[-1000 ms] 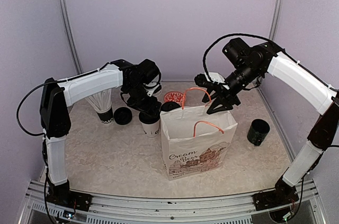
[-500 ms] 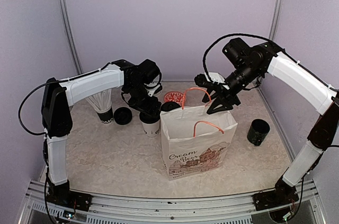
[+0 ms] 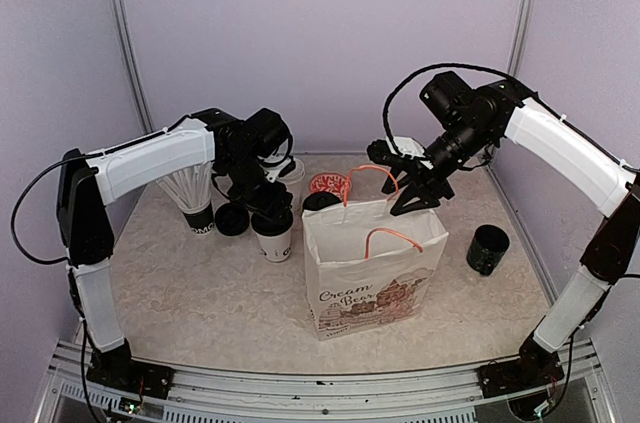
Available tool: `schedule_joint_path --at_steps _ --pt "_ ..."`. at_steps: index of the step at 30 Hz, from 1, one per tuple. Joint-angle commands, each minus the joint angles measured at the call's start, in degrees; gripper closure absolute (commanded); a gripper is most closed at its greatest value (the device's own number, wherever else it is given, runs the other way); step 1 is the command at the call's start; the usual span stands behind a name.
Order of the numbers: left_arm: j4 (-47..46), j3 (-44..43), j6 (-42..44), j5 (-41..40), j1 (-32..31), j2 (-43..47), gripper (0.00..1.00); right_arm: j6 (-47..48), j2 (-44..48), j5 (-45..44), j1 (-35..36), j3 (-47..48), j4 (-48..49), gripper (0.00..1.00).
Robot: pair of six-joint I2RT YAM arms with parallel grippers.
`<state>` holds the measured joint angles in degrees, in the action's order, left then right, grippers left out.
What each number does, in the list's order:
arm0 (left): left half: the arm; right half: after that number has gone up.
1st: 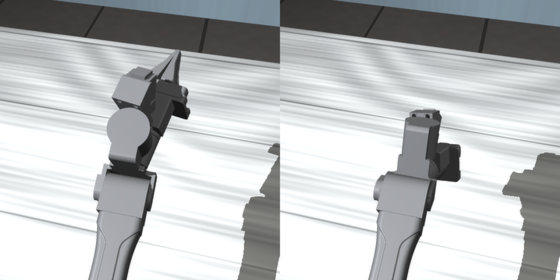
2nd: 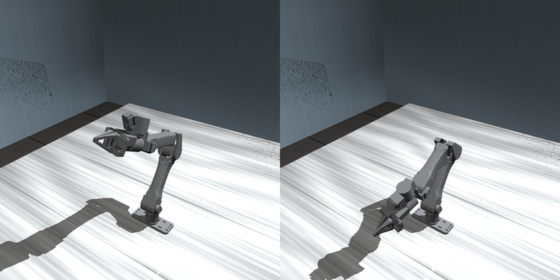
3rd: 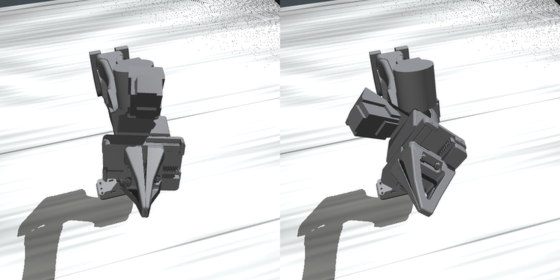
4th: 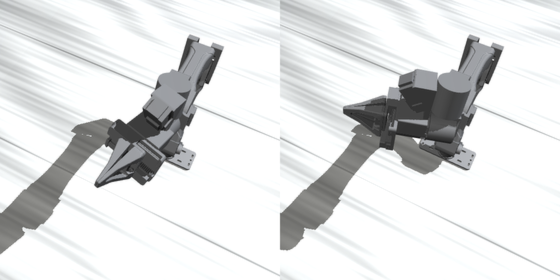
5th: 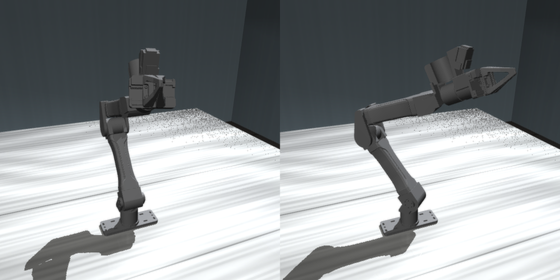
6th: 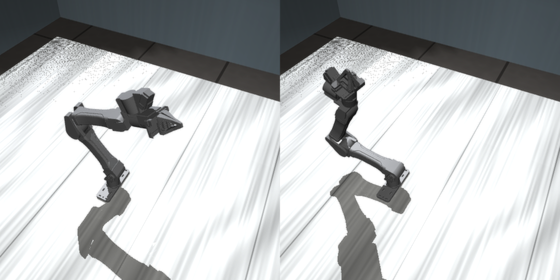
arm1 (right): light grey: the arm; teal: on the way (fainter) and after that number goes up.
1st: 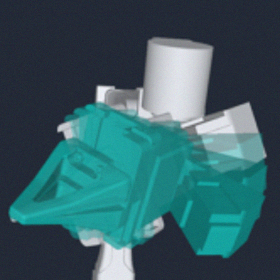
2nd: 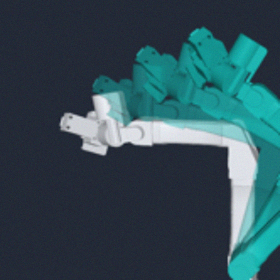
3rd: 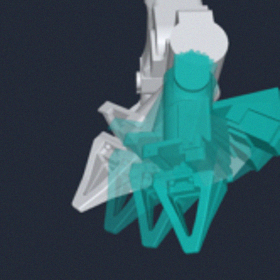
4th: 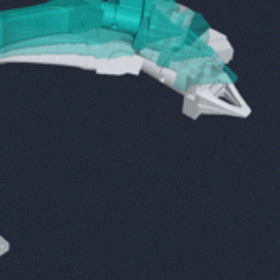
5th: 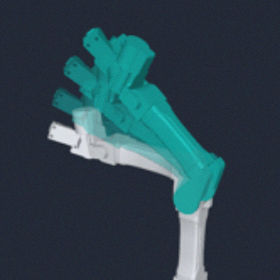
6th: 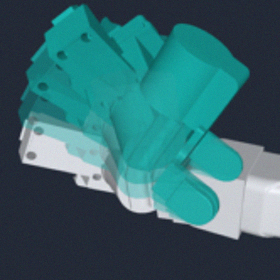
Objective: Pack the takeout coffee
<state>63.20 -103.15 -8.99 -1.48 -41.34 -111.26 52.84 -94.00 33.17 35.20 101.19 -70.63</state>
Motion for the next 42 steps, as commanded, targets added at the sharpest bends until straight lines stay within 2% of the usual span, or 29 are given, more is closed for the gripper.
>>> schedule_joint_path --at_steps 1,15,22,31,42 --pt "1.5 4.6 -1.0 0.4 -1.4 5.0 0.28 -0.8 -0.7 -0.3 0.4 -0.2 -0.6 0.5" --pt "0.1 18.8 -6.3 0.3 -7.4 16.4 0.27 -1.9 -0.7 -1.4 0.5 0.0 -1.1 0.5" --pt "-1.1 22.4 -7.4 1.1 -10.8 17.8 0.24 -2.6 -0.7 -1.2 0.5 -0.2 -0.4 0.5" --pt "1.5 21.9 -9.1 0.0 -13.6 17.3 0.12 -3.1 -0.4 -0.8 0.5 -0.6 -0.3 0.5" --pt "3.4 21.2 -11.0 0.5 -14.0 16.1 0.17 -3.2 0.2 -0.5 0.6 -1.6 0.5 0.5"
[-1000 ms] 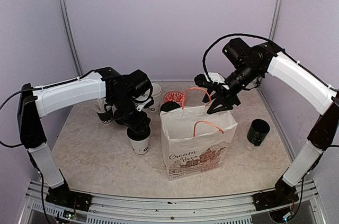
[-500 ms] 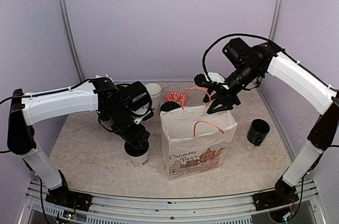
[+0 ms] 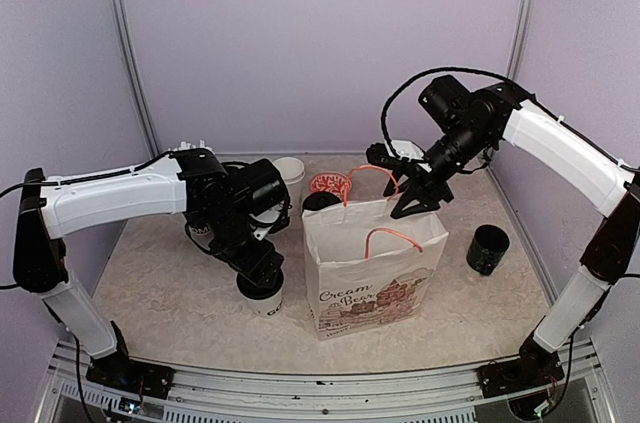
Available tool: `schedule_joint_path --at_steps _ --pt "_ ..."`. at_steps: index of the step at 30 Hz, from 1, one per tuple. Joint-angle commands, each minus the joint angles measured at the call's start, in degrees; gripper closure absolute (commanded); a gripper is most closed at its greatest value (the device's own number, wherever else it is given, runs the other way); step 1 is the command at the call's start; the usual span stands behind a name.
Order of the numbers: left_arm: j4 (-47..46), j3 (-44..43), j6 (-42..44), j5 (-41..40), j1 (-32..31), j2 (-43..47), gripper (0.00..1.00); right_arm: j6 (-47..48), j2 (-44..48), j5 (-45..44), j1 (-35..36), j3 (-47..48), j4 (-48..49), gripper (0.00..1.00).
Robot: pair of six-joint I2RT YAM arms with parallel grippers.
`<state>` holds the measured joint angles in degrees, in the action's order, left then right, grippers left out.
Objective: Pack the takeout coffee
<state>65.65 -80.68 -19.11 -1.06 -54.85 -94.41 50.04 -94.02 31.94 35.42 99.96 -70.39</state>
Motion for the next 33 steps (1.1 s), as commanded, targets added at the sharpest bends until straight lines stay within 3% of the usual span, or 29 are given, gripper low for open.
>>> schedule_joint_path --at_steps 1,17,33 --pt "0.8 -1.4 -0.8 0.0 -0.4 -1.1 0.17 -0.4 0.2 0.8 0.4 -0.5 0.3 0.5" --pt "1.0 -3.7 0.7 0.6 -0.1 -4.9 0.28 -0.5 0.2 0.8 0.5 -0.6 0.3 0.5" --pt "1.1 -4.5 0.5 0.1 -0.4 -6.3 0.24 -0.6 0.4 0.6 0.5 -0.9 0.4 0.5"
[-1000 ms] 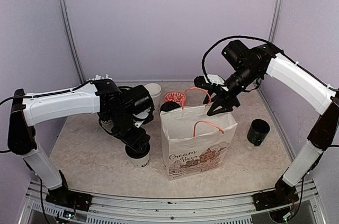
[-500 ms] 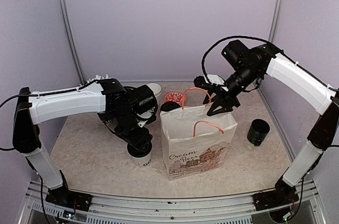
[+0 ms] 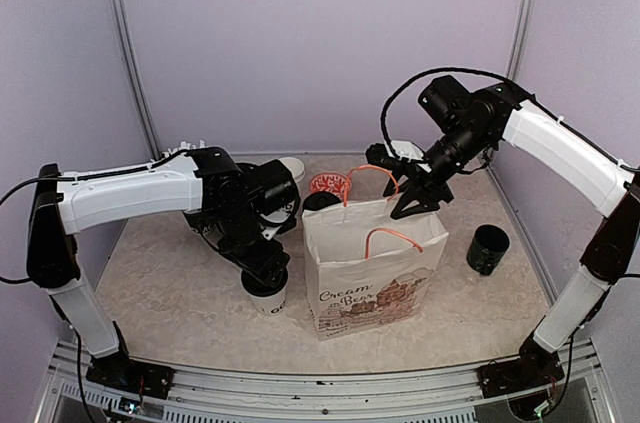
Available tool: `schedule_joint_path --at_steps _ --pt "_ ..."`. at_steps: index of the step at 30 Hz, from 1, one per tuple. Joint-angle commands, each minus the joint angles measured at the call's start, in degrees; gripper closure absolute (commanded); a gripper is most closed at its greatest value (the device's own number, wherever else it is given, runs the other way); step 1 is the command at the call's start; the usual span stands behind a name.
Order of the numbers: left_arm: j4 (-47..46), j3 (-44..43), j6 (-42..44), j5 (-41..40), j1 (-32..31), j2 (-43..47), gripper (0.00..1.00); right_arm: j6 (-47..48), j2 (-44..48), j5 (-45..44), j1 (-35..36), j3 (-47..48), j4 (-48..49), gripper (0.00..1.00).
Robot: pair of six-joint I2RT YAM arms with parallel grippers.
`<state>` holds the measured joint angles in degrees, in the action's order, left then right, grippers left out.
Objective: Pack the takeout coffee
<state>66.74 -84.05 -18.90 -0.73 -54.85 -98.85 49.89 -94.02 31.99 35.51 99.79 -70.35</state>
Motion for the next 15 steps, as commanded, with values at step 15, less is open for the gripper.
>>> schedule_joint_path --at_steps 15 --pt "2.0 -3.8 -0.4 -1.5 -2.2 -3.5 0.23 -0.7 0.8 0.8 0.4 -0.7 0.4 0.5"
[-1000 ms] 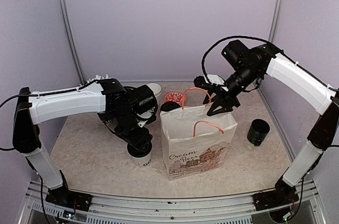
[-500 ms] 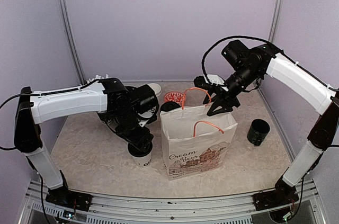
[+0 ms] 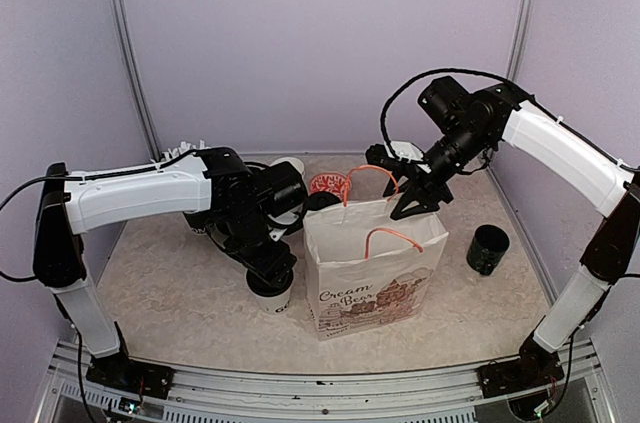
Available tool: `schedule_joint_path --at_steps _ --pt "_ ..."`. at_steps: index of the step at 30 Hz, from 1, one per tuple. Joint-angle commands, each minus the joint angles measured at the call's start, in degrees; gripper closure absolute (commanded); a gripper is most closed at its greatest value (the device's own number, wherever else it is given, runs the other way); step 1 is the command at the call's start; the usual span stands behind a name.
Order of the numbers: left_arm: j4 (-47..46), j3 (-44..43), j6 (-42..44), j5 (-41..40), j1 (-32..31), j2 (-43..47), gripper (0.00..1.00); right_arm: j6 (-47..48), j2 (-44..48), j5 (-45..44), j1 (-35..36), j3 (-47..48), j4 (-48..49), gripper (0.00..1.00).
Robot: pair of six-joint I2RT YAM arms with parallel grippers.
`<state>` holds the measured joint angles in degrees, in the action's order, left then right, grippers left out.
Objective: Pack the takeout coffee
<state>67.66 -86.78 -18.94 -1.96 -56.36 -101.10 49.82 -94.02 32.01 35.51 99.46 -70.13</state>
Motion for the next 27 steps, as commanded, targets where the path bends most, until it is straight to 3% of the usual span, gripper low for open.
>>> schedule_joint_path --at_steps 1,13,27 --pt "1.2 -1.0 -0.4 -0.2 -0.8 -1.3 0.23 -0.6 0.8 0.8 0.4 -0.4 0.2 0.5" --pt "1.1 -1.1 -0.1 -1.0 -0.9 -1.6 0.19 -0.8 0.8 0.9 0.5 -0.5 0.1 0.49" --pt "2.9 -3.5 -0.4 -2.2 -1.0 -1.0 0.27 -0.9 0.8 0.6 0.5 -0.1 0.0 0.49"
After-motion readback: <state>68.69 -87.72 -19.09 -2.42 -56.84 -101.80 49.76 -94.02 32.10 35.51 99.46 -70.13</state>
